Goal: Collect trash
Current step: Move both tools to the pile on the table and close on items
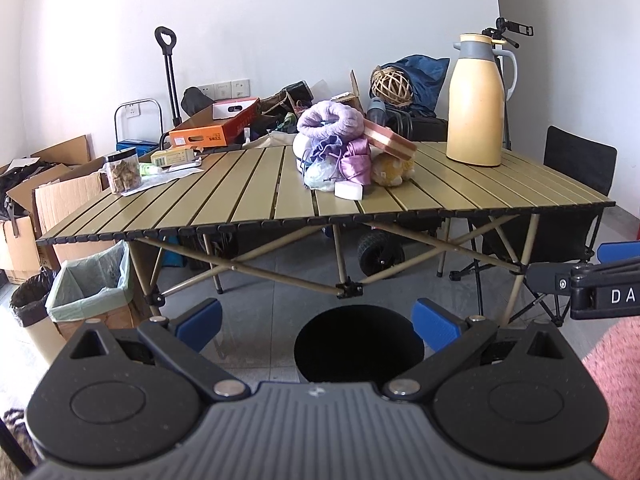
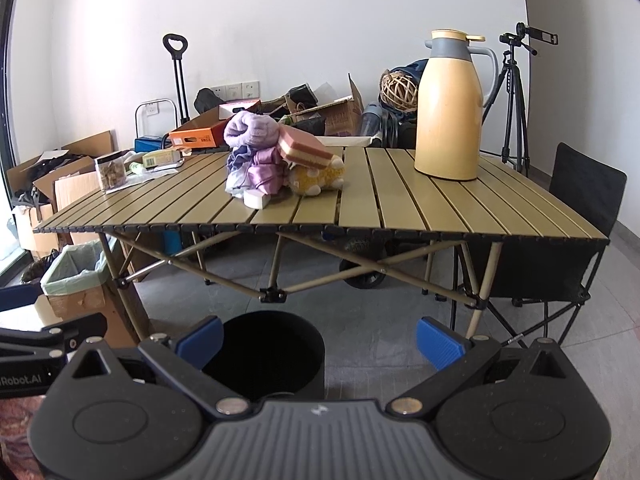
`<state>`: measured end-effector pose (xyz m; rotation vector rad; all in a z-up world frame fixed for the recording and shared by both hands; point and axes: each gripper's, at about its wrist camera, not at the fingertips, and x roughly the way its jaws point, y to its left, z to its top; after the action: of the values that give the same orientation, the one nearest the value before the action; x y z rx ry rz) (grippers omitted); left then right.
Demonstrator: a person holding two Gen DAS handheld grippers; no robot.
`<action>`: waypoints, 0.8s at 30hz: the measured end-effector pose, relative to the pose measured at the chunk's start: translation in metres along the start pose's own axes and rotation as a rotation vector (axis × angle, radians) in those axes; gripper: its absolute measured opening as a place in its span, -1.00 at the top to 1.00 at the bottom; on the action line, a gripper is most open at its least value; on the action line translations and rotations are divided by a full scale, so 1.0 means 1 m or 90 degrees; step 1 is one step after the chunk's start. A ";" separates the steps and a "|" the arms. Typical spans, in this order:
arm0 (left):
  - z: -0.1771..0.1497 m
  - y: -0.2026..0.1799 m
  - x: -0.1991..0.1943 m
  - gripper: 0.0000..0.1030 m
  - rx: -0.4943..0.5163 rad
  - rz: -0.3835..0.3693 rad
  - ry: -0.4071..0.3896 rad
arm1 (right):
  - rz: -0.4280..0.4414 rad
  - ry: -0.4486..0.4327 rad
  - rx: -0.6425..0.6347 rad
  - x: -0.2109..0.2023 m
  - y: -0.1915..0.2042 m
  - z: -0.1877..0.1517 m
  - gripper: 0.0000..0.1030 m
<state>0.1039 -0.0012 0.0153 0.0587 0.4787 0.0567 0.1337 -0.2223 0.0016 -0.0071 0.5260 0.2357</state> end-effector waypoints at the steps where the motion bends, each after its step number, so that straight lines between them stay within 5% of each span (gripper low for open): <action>1: 0.003 0.001 0.004 -1.00 0.000 0.001 -0.002 | 0.001 -0.002 0.000 0.005 0.000 0.003 -1.00; 24: 0.085 0.019 0.127 -1.00 -0.006 0.020 -0.059 | 0.002 -0.074 -0.014 0.120 -0.001 0.087 -1.00</action>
<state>0.2549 0.0228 0.0333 0.0587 0.3854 0.0864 0.2774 -0.1907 0.0172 -0.0141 0.4081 0.2436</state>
